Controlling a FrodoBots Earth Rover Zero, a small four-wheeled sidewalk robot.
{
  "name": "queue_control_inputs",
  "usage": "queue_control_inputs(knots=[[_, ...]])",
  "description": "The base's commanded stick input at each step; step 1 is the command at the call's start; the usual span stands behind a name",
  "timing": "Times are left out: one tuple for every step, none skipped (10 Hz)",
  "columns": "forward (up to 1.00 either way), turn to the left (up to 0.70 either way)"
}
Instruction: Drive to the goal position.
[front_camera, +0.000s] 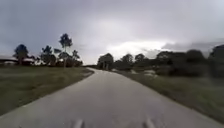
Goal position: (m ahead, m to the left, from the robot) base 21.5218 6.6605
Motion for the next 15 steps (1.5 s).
queue_control_inputs(knots=[[0.85, 0.0], [0.85, 0.0], [0.85, 0.0], [0.85, 0.0], [0.85, 0.0], [0.85, 0.0], [0.76, 0.0], [0.3, 0.0], [0.3, 0.0], [0.3, 0.0], [0.47, 0.0], [1.0, 0.0], [1.0, 0.0], [1.0, 0.0], [1.0, 0.0]])
